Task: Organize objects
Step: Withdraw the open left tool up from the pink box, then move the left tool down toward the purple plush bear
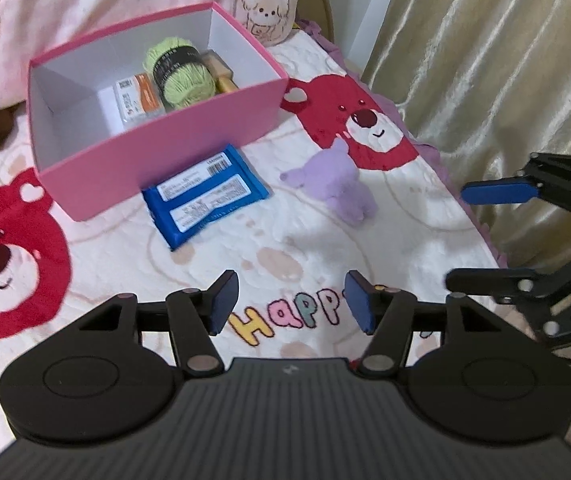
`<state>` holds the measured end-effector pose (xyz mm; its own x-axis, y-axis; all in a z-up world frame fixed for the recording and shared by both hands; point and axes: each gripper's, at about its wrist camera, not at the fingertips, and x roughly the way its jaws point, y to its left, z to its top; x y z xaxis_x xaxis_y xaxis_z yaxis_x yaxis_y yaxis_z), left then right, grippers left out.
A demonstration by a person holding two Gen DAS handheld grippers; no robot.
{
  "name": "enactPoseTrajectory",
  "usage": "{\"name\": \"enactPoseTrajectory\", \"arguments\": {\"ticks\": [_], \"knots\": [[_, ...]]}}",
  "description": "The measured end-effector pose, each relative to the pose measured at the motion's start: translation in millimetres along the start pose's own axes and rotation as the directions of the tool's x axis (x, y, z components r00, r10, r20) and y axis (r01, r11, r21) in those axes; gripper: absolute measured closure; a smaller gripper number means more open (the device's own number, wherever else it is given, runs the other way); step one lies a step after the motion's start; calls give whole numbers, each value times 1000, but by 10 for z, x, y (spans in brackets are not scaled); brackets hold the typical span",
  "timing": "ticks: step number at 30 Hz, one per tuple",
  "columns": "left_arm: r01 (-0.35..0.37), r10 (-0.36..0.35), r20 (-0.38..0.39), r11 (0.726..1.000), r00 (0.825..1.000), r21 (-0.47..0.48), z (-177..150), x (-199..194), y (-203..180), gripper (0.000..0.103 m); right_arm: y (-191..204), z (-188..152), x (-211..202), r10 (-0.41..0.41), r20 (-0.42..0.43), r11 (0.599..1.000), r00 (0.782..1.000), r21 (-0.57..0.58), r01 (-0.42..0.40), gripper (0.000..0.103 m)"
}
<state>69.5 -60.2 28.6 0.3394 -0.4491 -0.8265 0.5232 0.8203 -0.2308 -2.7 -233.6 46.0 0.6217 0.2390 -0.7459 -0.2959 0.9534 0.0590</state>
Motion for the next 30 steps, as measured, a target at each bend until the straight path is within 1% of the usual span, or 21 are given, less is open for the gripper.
{"name": "enactPoseTrajectory", "arguments": {"ticks": [2, 3, 4, 7, 8, 10, 12, 14, 17, 18, 20, 21, 22, 23, 24, 27, 28, 30], "knots": [[6, -6, 15, 1000, 1000, -15, -29, 95, -30, 41, -65, -93, 112, 7, 22, 1000, 1000, 6, -8, 25], [8, -8, 18, 1000, 1000, -23, -31, 138, -46, 40, -91, -137, 167, 7, 33, 1000, 999, 1, -7, 19], [10, -10, 23, 1000, 1000, -29, -39, 188, -66, 40, -122, -186, 233, 2, 48, 1000, 999, -10, -2, 17], [-2, 4, 45, 999, 999, -49, -23, 335, -122, 36, -193, -286, 402, -25, 87, 997, 996, -65, 31, 16], [-4, 7, 48, 998, 999, -55, -14, 382, -134, 33, -219, -299, 455, -35, 91, 996, 995, -80, 43, 16], [3, 1, 55, 997, 998, -79, 3, 473, -150, 33, -283, -328, 577, -51, 90, 994, 995, -96, 60, 16], [29, -23, 65, 995, 998, -95, 29, 559, -146, 34, -358, -340, 694, -69, 78, 994, 995, -84, 76, 16], [24, -14, 75, 991, 997, -135, 52, 658, -135, 35, -442, -368, 774, -79, 84, 995, 993, -45, 83, 16], [33, -17, 110, 988, 994, -149, 82, 802, -156, 35, -497, -409, 868, -114, 103, 992, 988, -41, 118, 16], [23, -4, 128, 989, 992, -148, 91, 851, -179, 35, -505, -425, 899, -131, 116, 990, 985, -44, 137, 16], [-27, 51, 158, 989, 986, -146, 116, 968, -238, 35, -538, -444, 977, -159, 116, 986, 980, -33, 164, 16], [-43, 68, 166, 988, 984, -147, 137, 1020, -253, 35, -558, -454, 1004, -148, 110, 989, 983, -10, 150, 16], [-44, 70, 171, 987, 983, -153, 155, 1072, -261, 34, -580, -472, 1023, -119, 107, 993, 987, 16, 118, 16], [-38, 66, 172, 986, 983, -161, 175, 1131, -265, 33, -584, -498, 1042, -102, 107, 995, 989, 35, 98, 16], [-32, 61, 171, 986, 983, -166, 191, 1191, -275, 33, -572, -525, 1069, -103, 102, 994, 989, 39, 99, 16], [7, 23, 170, 985, 985, -173, 220, 1368, -325, 33, -489, -576, 1160, -158, 96, 987, 983, -13, 160, 16], [39, -7, 171, 981, 985, -189, 221, 1426, -328, 34, -478, -585, 1183, -172, 99, 984, 980, -19, 174, 16], [106, -65, 169, 964, 983, -244, 210, 1529, -306, 35, -493, -604, 1252, -187, 114, 982, 976, -3, 188, 16]]}}
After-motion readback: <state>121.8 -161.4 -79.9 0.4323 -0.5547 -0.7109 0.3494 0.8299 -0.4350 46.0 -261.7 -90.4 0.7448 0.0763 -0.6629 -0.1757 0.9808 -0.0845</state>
